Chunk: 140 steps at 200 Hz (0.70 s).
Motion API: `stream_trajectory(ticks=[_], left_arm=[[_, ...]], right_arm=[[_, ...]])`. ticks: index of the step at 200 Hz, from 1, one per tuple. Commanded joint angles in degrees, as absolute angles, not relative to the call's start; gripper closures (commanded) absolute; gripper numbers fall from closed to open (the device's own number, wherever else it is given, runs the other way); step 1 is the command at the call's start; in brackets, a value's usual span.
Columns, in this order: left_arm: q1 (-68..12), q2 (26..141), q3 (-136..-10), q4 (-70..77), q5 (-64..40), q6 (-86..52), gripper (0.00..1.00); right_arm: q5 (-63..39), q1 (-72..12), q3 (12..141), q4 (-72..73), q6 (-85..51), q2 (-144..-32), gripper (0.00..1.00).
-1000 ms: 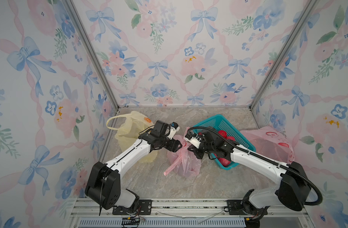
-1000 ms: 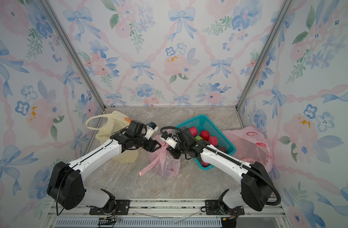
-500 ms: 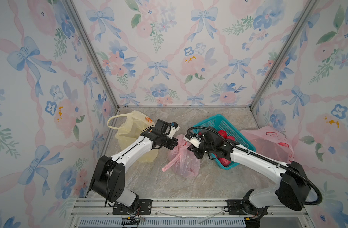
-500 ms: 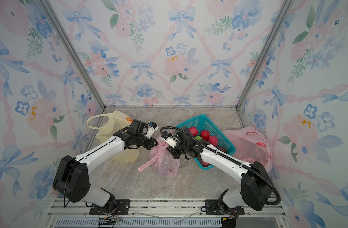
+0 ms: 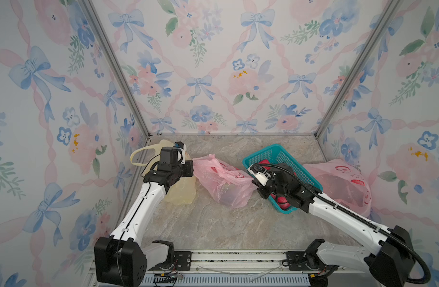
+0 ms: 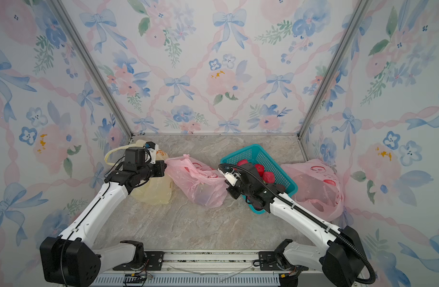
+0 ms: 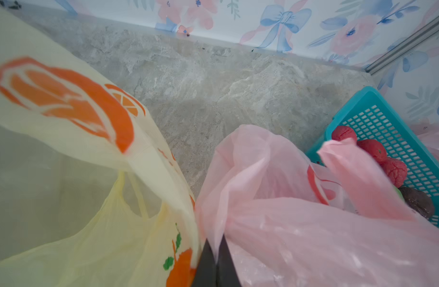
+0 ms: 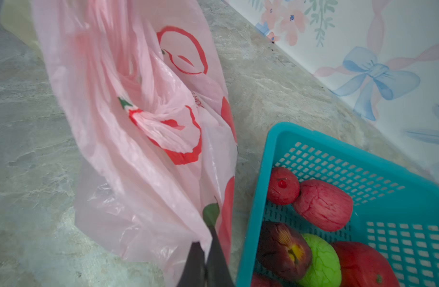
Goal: Untie the knot of a plastic bag & take out the apple
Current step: Untie the plastic bag at the center of the board.
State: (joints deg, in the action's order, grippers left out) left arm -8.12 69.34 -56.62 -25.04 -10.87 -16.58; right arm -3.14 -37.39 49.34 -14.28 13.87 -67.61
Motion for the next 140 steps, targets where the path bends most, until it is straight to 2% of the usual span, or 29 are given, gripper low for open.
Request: stream_trajectory(ticks=[1, 21, 26, 34, 48, 57, 76, 97, 122, 140], left_arm=[[-7.6, 69.9, -54.0, -25.3, -9.8, -17.7, 1.0], [-7.4, 71.2, -53.7, -24.5, -10.4, -17.8, 1.0], [-7.5, 71.6, -53.6, -23.9, -10.8, -18.0, 1.0], [-7.4, 72.0, -53.7, -23.2, -11.6, -18.1, 1.0], [-7.5, 72.7, -54.4, -22.5, -12.9, -18.2, 1.0], [-7.5, 73.0, -54.8, -22.2, -13.4, -18.2, 1.0], [-7.5, 72.8, -55.3, -21.7, -14.1, -18.4, 1.0], [-7.6, 72.1, -55.7, -21.7, -14.6, -18.6, 1.0], [-8.0, 69.4, -55.8, -21.7, -14.3, -18.1, 0.6], [-8.1, 66.0, -55.9, -21.8, -14.1, -16.7, 0.43]], right_arm=[[-1.5, -35.9, 48.2, -17.2, 11.5, -67.2, 1.0], [-4.1, -36.3, 50.9, -19.7, 10.0, -68.7, 1.0], [-4.6, -36.5, 51.6, -20.4, 9.8, -69.0, 0.96], [-5.9, -37.0, 53.3, -22.0, 9.4, -69.3, 0.84], [-8.5, -38.8, 56.3, -24.1, 8.8, -69.3, 0.49], [-9.5, -40.8, 57.8, -24.1, 9.0, -68.7, 0.35], [-8.0, -45.9, 59.4, -21.1, 10.4, -67.6, 0.25], [-7.0, -50.1, 63.1, -20.4, 11.9, -70.4, 0.19], [-0.4, -51.7, 68.4, -21.7, 13.4, -78.2, 0.14], [3.3, -51.1, 72.2, -22.6, 13.6, -84.3, 0.14]])
